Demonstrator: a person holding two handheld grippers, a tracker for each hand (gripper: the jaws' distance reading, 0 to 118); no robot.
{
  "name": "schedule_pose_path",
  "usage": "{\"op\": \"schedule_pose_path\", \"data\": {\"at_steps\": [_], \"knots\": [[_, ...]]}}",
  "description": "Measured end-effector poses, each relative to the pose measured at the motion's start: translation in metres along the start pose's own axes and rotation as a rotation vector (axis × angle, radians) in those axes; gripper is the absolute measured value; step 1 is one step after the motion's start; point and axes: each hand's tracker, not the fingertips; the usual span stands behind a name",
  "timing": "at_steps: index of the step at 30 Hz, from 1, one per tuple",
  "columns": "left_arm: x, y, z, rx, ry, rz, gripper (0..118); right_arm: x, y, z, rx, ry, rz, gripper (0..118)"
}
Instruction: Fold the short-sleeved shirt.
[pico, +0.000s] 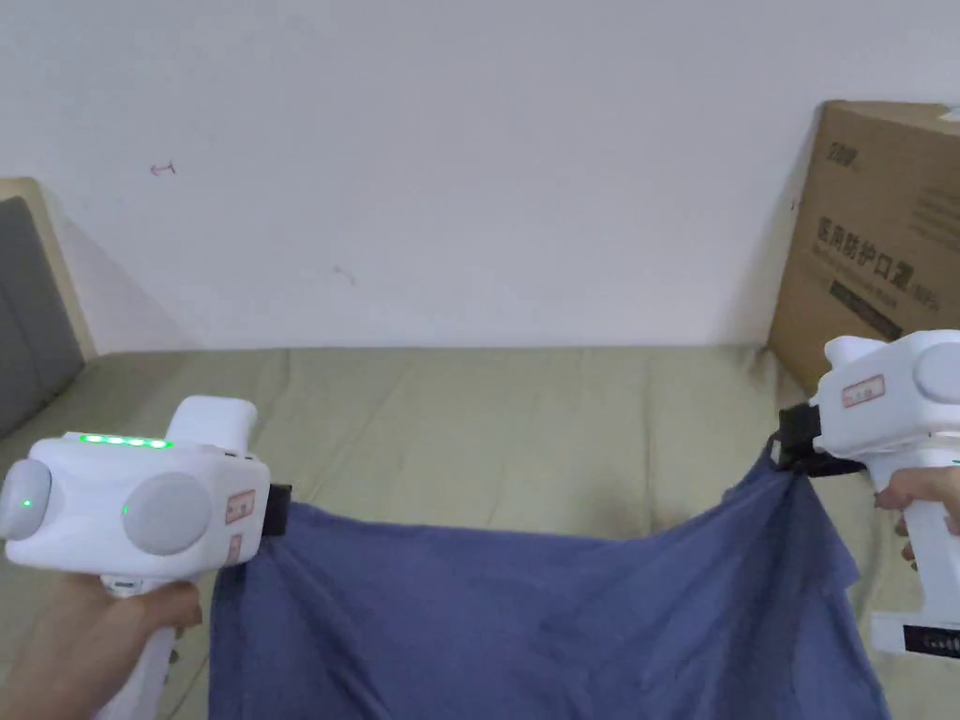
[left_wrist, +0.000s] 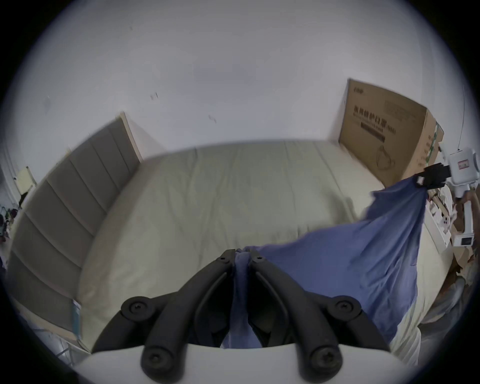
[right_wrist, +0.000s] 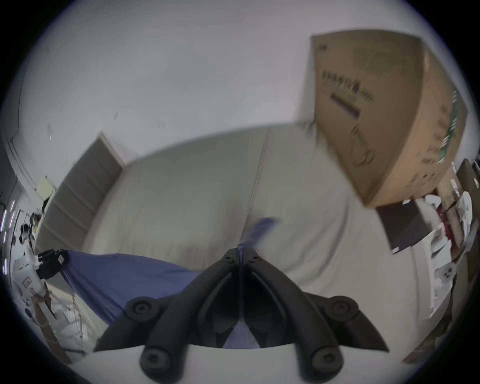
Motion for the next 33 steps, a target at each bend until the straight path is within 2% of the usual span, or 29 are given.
{"op": "schedule_pose_path", "data": {"at_steps": [1,4,7,12,16,21,23,27,29,33], "knots": [[-0.005,0.017,0.008,0.03,0.019,0.005,7,-0.003,0.014,0.021,0.082,-0.043,0.008,1],[-0.022,0.072,0.028,0.12,0.03,0.009,7,-0.014,0.06,0.066,0.162,-0.116,0.048,1],[-0.035,0.125,0.042,0.192,0.124,-0.029,7,-0.016,0.105,0.09,0.206,-0.136,0.0,1],[-0.058,0.192,0.05,0.254,0.177,0.045,7,-0.023,0.171,0.111,0.29,-0.068,-0.085,1],[-0.068,0.232,0.039,0.288,0.239,0.011,7,-0.042,0.217,0.122,0.354,-0.03,-0.087,1],[-0.081,0.283,0.03,0.324,0.248,0.07,7,-0.069,0.272,0.146,0.444,-0.022,-0.093,1],[-0.079,0.302,0.032,0.384,0.305,0.052,7,-0.082,0.284,0.159,0.521,-0.007,-0.067,1],[-0.082,0.323,0.043,0.487,0.337,0.067,7,-0.088,0.297,0.17,0.526,-0.003,-0.092,1],[-0.085,0.327,0.044,0.496,0.346,0.04,7,-0.088,0.296,0.17,0.541,0.006,-0.078,1],[-0.088,0.314,0.034,0.535,0.344,0.088,7,-0.085,0.279,0.154,0.525,0.029,-0.06,1]]}}
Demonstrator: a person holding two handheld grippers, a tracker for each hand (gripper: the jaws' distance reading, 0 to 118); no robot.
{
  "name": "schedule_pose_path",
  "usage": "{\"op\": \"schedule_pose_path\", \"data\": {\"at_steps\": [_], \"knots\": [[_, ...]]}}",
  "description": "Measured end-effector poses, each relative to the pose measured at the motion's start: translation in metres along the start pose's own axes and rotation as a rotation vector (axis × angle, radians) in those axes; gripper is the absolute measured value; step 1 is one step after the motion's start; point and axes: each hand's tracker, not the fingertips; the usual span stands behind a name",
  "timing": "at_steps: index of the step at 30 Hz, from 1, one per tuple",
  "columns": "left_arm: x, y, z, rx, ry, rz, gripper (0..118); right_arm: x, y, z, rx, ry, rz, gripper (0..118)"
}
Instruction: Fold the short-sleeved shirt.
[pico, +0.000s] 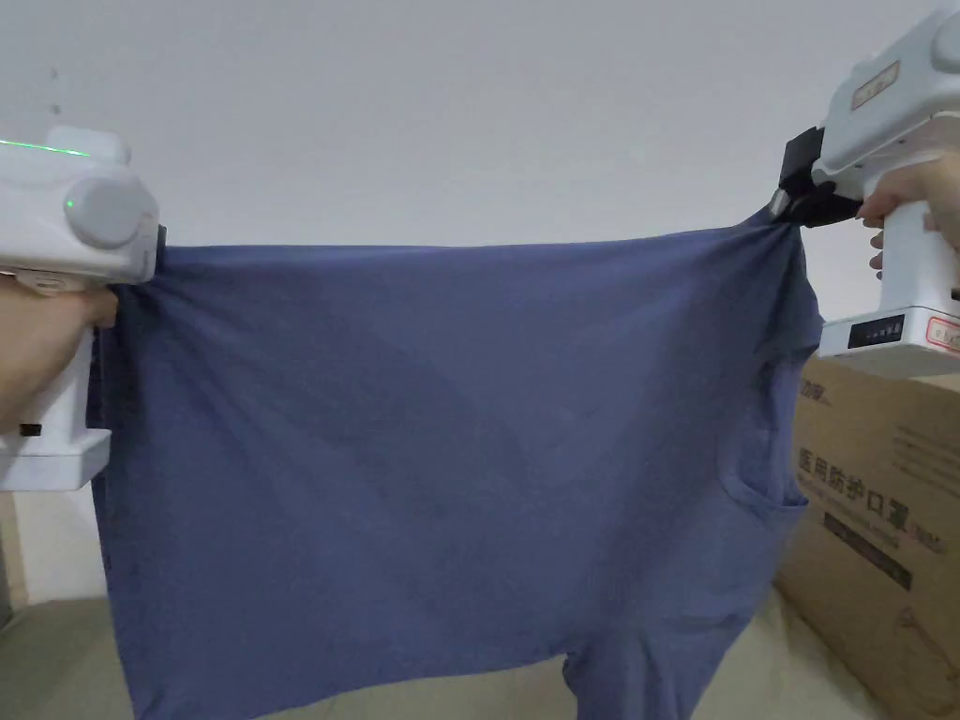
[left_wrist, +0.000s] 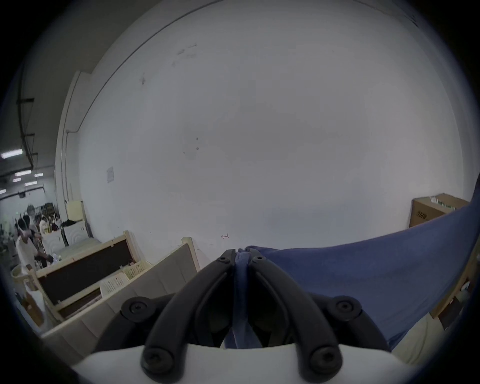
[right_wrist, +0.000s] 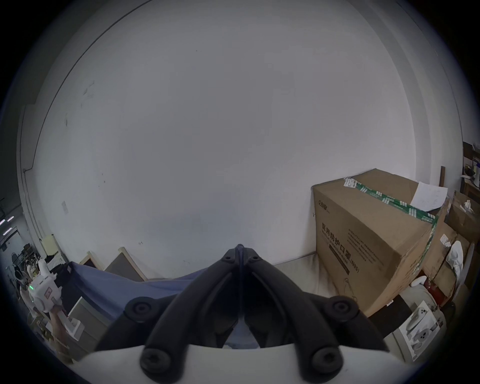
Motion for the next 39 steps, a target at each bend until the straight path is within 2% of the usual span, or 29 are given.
{"op": "schedule_pose_path", "data": {"at_steps": [4,6,10,14,17,22,25,28,33,39], "knots": [[0.016,-0.047,-0.015,-0.056,-0.011,-0.109,7,0.017,-0.041,-0.03,-0.076,-0.005,-0.011,1],[0.023,-0.081,-0.026,-0.126,-0.032,-0.106,7,0.028,-0.07,-0.052,-0.145,-0.03,-0.017,1],[0.046,-0.178,-0.058,-0.299,-0.038,-0.106,7,0.056,-0.151,-0.107,-0.293,-0.06,-0.009,1],[0.076,-0.286,-0.08,-0.469,-0.047,-0.194,7,0.09,-0.247,-0.163,-0.469,-0.104,-0.044,1],[0.092,-0.358,-0.09,-0.596,-0.083,-0.159,7,0.11,-0.318,-0.194,-0.583,-0.139,-0.052,1],[0.101,-0.434,-0.094,-0.734,-0.067,-0.196,7,0.136,-0.408,-0.213,-0.734,-0.188,-0.066,1],[0.084,-0.45,-0.092,-0.763,-0.083,-0.128,7,0.145,-0.428,-0.201,-0.75,-0.189,-0.07,1],[0.065,-0.447,-0.075,-0.756,-0.089,-0.125,7,0.149,-0.431,-0.18,-0.747,-0.176,-0.088,1],[0.041,-0.43,-0.005,-0.711,-0.138,-0.147,7,0.146,-0.427,-0.111,-0.707,-0.132,-0.155,1],[0.006,-0.434,0.106,-0.696,-0.162,-0.157,7,0.13,-0.449,-0.003,-0.697,-0.092,-0.089,1]]}}
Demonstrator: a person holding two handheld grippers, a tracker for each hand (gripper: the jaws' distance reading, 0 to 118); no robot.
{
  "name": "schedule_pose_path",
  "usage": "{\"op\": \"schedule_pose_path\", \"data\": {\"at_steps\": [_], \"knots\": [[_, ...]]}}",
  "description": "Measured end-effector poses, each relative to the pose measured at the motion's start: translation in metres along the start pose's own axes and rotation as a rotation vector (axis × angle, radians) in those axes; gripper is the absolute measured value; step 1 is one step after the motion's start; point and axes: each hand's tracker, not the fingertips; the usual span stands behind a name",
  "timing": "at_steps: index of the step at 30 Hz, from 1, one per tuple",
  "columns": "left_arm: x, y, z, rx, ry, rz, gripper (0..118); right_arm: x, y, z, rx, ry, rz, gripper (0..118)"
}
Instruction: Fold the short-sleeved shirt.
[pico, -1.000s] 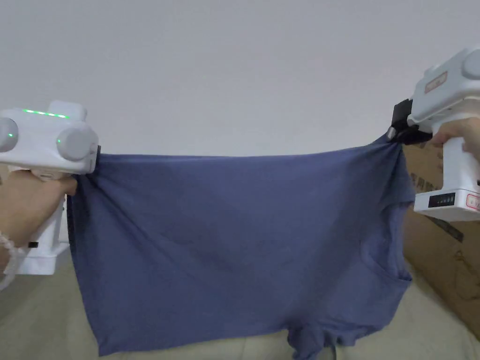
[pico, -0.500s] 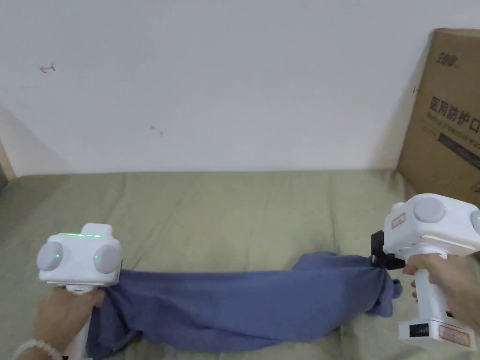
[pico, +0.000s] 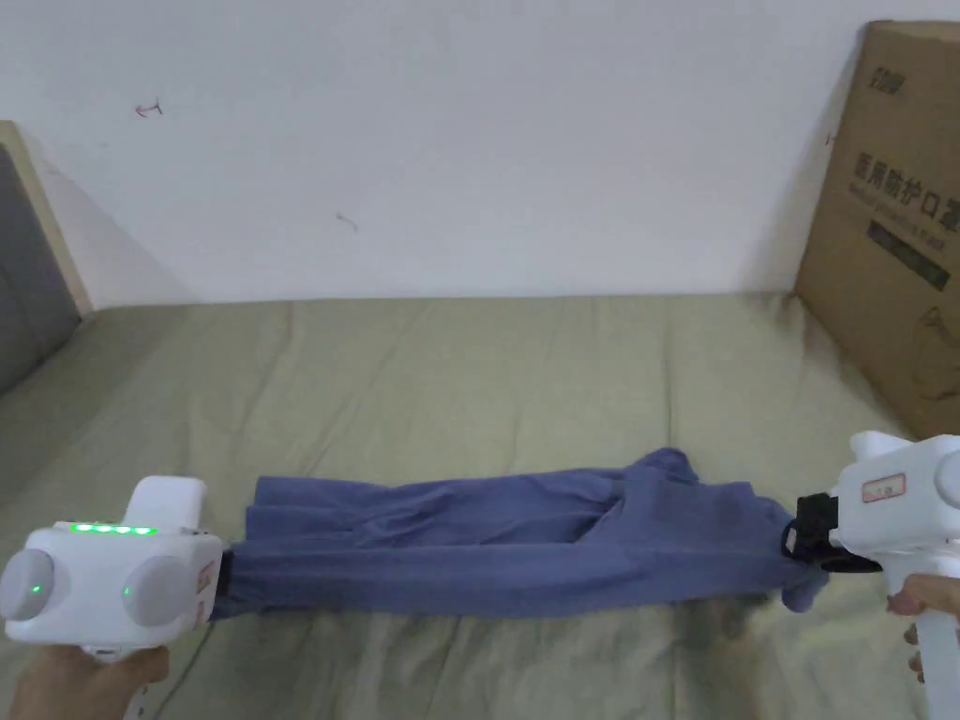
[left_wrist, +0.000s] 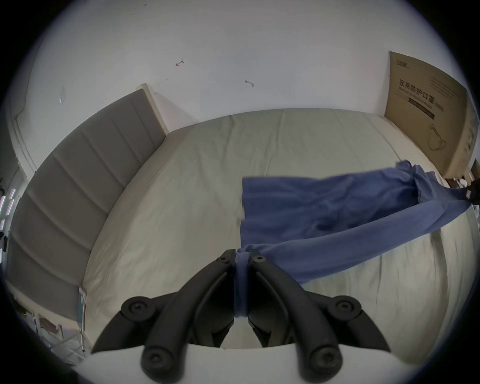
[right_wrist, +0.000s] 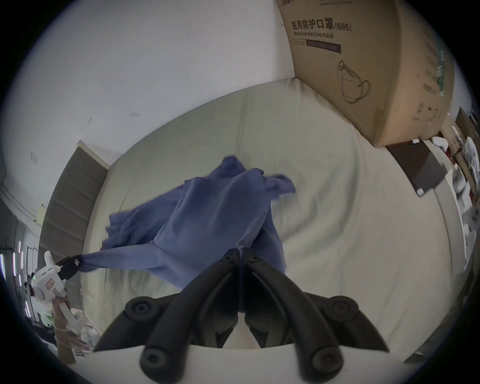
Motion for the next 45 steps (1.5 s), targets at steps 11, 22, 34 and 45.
{"op": "schedule_pose_path", "data": {"at_steps": [11,22,34,45], "knots": [[0.003,-0.176,0.125,-0.036,-0.04,-0.079,7,0.024,-0.21,0.094,-0.074,0.044,0.003,1],[-0.037,-0.263,0.157,-0.086,-0.011,0.062,7,0.066,-0.298,0.126,-0.106,0.008,-0.058,1],[-0.034,-0.254,0.156,-0.087,-0.029,0.077,75,0.053,-0.293,0.129,-0.042,-0.019,0.091,31],[-0.033,-0.268,0.22,-0.013,-0.107,0.236,9,-0.009,-0.323,0.161,0.092,-0.015,0.232,13]]}}
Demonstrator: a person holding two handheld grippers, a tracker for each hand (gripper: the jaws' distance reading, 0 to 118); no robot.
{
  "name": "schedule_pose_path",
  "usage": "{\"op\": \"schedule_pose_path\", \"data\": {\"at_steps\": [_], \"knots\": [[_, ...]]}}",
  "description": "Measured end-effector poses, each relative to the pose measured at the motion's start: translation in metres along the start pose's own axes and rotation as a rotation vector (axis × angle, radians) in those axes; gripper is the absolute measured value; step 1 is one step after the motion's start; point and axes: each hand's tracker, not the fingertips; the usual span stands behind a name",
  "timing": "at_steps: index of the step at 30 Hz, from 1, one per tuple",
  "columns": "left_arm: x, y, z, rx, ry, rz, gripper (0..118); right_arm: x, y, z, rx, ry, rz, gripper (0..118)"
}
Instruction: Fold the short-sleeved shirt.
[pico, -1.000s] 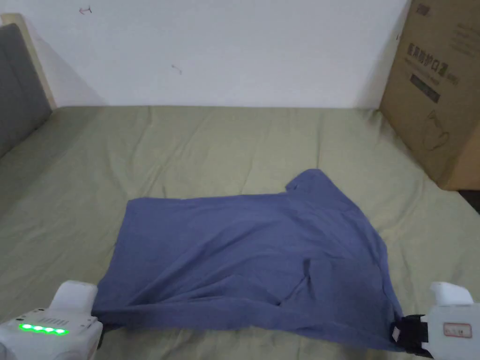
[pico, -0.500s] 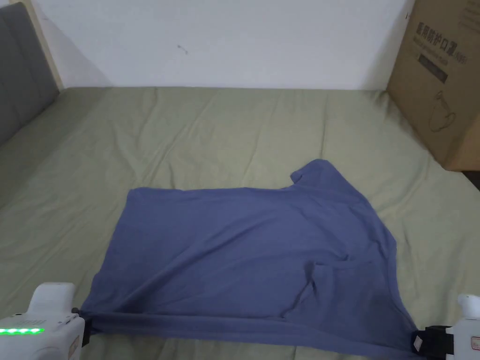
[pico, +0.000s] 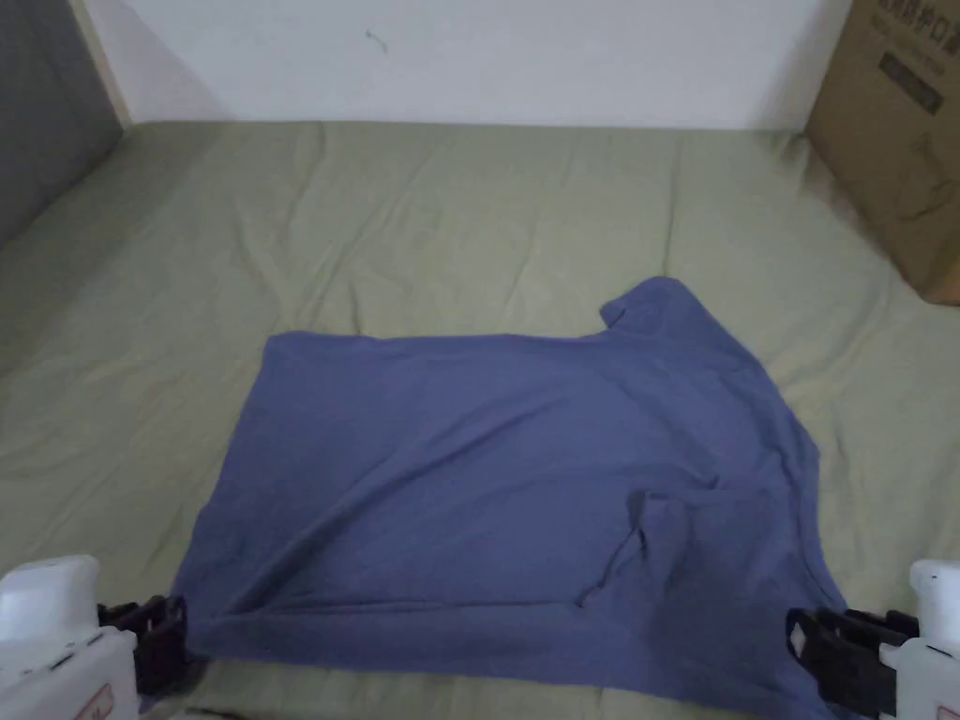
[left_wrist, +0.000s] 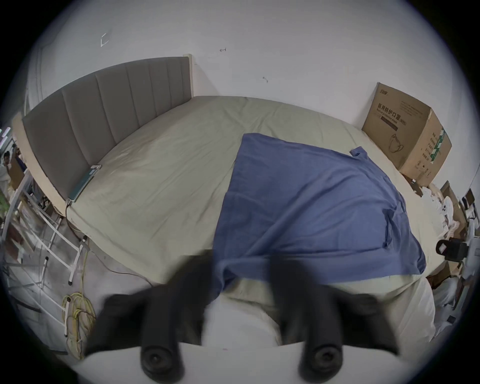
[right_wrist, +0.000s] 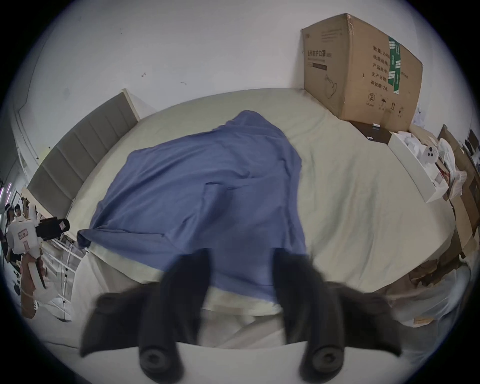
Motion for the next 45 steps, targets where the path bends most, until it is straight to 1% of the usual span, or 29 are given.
{"op": "schedule_pose_path", "data": {"at_steps": [1,2,6,10,11,12,14,15,16,19,20,21,22,23,27,28,29,30,31,32,33,34,36,38,39,40,41,43,45], "knots": [[0.003,-0.005,0.0,-0.006,0.014,-0.014,9,-0.004,-0.008,-0.001,0.04,-0.036,-0.028,13],[0.005,-0.013,0.0,0.004,0.031,-0.032,2,-0.007,-0.015,-0.001,0.063,-0.047,-0.075,2],[0.0,-0.028,-0.004,-0.047,0.044,0.046,0,-0.012,-0.027,-0.01,0.002,-0.007,-0.091,2],[-0.003,-0.027,-0.01,-0.076,0.062,-0.021,0,-0.007,-0.03,-0.017,-0.037,-0.013,-0.12,2],[-0.005,-0.027,-0.013,-0.064,0.075,-0.024,9,-0.004,-0.029,-0.018,-0.044,-0.013,-0.133,2],[-0.005,-0.025,-0.016,-0.061,0.085,-0.024,28,-0.002,-0.029,-0.019,-0.047,-0.017,-0.139,2],[-0.007,-0.018,-0.028,-0.098,0.076,-0.018,84,0.002,-0.028,-0.018,-0.044,-0.028,-0.156,2],[-0.01,-0.016,-0.034,-0.106,0.063,-0.008,95,0.005,-0.028,-0.018,-0.044,-0.025,-0.165,2],[-0.011,-0.015,-0.042,-0.107,0.049,0.009,97,0.008,-0.027,-0.018,-0.048,-0.023,-0.177,2],[-0.017,-0.016,-0.068,-0.146,0.032,0.041,95,0.016,-0.03,-0.02,-0.062,-0.034,-0.208,2],[-0.018,-0.019,-0.078,-0.196,0.017,0.055,85,0.018,-0.031,-0.02,-0.067,-0.04,-0.216,2],[-0.018,-0.02,-0.084,-0.231,0.003,0.056,59,0.02,-0.033,-0.022,-0.071,-0.041,-0.221,2],[-0.017,-0.022,-0.085,-0.23,-0.006,0.043,23,0.022,-0.033,-0.023,-0.081,-0.044,-0.227,2],[-0.013,-0.025,-0.087,-0.225,-0.027,0.005,9,0.024,-0.034,-0.023,-0.086,-0.049,-0.229,2],[-0.001,-0.022,-0.08,-0.21,0.019,-0.066,8,0.025,-0.034,-0.022,-0.092,-0.055,-0.222,4],[-0.001,-0.02,-0.078,-0.212,0.018,-0.064,8,0.026,-0.033,-0.024,-0.109,-0.065,-0.204,13],[-0.001,-0.019,-0.077,-0.21,0.016,-0.064,8,0.027,-0.032,-0.028,-0.141,-0.098,-0.175,30],[-0.002,-0.018,-0.076,-0.203,0.017,-0.061,8,0.027,-0.031,-0.031,-0.162,-0.128,-0.149,37],[-0.003,-0.017,-0.075,-0.202,0.015,-0.054,8,0.028,-0.031,-0.036,-0.173,-0.159,-0.128,37],[-0.004,-0.015,-0.075,-0.204,0.012,-0.048,8,0.031,-0.031,-0.042,-0.185,-0.164,-0.117,59],[-0.003,-0.015,-0.074,-0.203,0.012,-0.05,9,0.036,-0.03,-0.049,-0.197,-0.156,-0.121,73],[-0.002,-0.014,-0.073,-0.199,0.015,-0.056,9,0.041,-0.03,-0.054,-0.201,-0.144,-0.13,74],[-0.001,-0.013,-0.073,-0.201,0.018,-0.072,9,0.049,-0.029,-0.066,-0.268,-0.117,-0.189,74],[0.0,-0.011,-0.072,-0.201,0.021,-0.078,9,0.053,-0.029,-0.076,-0.312,-0.095,-0.178,70],[0.0,-0.011,-0.071,-0.203,0.021,-0.08,9,0.052,-0.029,-0.081,-0.315,-0.112,-0.156,54],[0.0,-0.011,-0.071,-0.203,0.022,-0.08,9,0.051,-0.03,-0.086,-0.313,-0.127,-0.104,31],[0.0,-0.01,-0.072,-0.201,0.02,-0.078,9,0.052,-0.029,-0.089,-0.314,-0.176,-0.08,19],[-0.001,-0.01,-0.073,-0.208,0.019,-0.074,9,0.062,-0.024,-0.085,-0.313,-0.109,-0.14,10],[-0.001,-0.008,-0.072,-0.21,0.018,-0.08,9,0.065,-0.022,-0.077,-0.282,-0.049,-0.204,8]]}}
